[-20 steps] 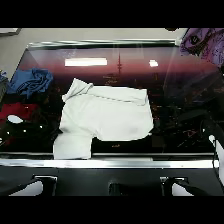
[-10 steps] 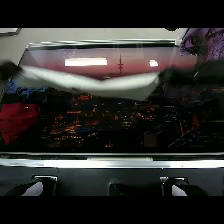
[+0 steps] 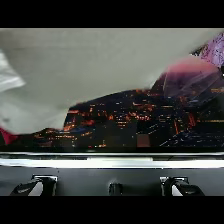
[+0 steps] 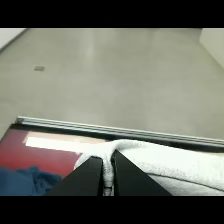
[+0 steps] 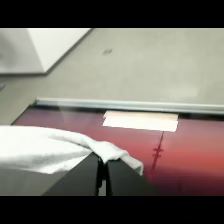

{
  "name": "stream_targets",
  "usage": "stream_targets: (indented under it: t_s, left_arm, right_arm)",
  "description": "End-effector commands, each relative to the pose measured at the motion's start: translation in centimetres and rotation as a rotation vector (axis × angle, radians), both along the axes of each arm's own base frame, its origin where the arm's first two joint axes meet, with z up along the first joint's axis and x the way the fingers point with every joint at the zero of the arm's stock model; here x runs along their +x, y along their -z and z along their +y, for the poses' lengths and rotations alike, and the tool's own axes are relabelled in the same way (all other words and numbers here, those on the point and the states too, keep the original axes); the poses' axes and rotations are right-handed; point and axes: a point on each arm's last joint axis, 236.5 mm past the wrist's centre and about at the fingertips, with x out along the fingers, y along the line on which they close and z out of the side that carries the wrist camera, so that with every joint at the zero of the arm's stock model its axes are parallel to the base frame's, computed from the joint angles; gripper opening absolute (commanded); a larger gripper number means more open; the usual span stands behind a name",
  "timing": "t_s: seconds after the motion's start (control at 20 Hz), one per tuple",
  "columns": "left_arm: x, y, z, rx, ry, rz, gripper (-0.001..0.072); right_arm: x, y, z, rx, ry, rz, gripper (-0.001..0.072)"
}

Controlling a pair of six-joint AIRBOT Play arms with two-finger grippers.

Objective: Fold the clothes and pants, and hang the long-sleeved shirts on hangers.

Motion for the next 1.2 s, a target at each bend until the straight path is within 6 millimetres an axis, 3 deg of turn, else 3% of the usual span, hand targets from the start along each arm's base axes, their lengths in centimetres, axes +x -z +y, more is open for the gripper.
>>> stream_targets:
  t_s: [0.0, 0.1, 0.2, 0.25, 0.45, 0.55, 0.7, 0.85, 0.95, 1.05, 1.15]
  left_arm:
    - [-2.9, 0.0, 1.2, -0.035, -0.081, 0.003, 0.0019]
    - [-0.5, 2.3, 1.7, -0.057, -0.079, 0.083, 0.0019]
    - [3.9, 6.8, 2.2, -0.085, -0.061, 0.232, 0.0019]
    - [6.5, 9.6, 2.0, -0.086, -0.023, 0.313, 0.0019]
    - [17.6, 24.6, 0.1, -0.113, 0.157, 0.667, 0.0019]
    - [22.8, 32.3, -1.1, -0.111, 0.205, 0.792, 0.0019]
    - [28.7, 42.1, -3.1, -0.127, 0.229, 0.878, 0.0019]
    - [31.3, 50.0, -6.0, -0.189, 0.266, 0.950, 0.0020]
    - [31.3, 53.3, -7.6, -0.224, 0.289, 1.002, 0.0020]
    - [30.7, 55.2, -8.4, -0.229, 0.302, 1.050, 0.0023]
    - [30.4, 55.2, -8.4, -0.243, 0.298, 1.065, 0.0066]
  right_arm:
    - [-2.7, -1.3, -2.4, 0.066, 0.122, -0.022, 0.0032]
    - [-0.5, 0.1, -2.8, 0.089, 0.137, 0.046, 0.0032]
    - [3.5, 3.9, -3.1, 0.098, 0.144, 0.197, 0.0032]
    - [6.1, 6.6, -3.2, 0.087, 0.143, 0.295, 0.0032]
    - [16.6, 20.4, -4.5, -0.008, 0.142, 0.675, 0.0033]
    - [20.9, 27.7, -5.1, -0.055, 0.132, 0.823, 0.0033]
    - [25.6, 38.1, -5.4, -0.051, 0.128, 1.003, 0.0033]
    - [28.9, 46.6, -5.7, -0.029, 0.142, 1.093, 0.0033]
    - [29.9, 50.3, -5.1, 0.008, 0.128, 1.136, 0.0033]
    - [29.9, 52.7, -4.3, 0.042, 0.104, 1.184, 0.0034]
    - [29.6, 53.8, -3.8, 0.058, 0.088, 1.216, 0.0043]
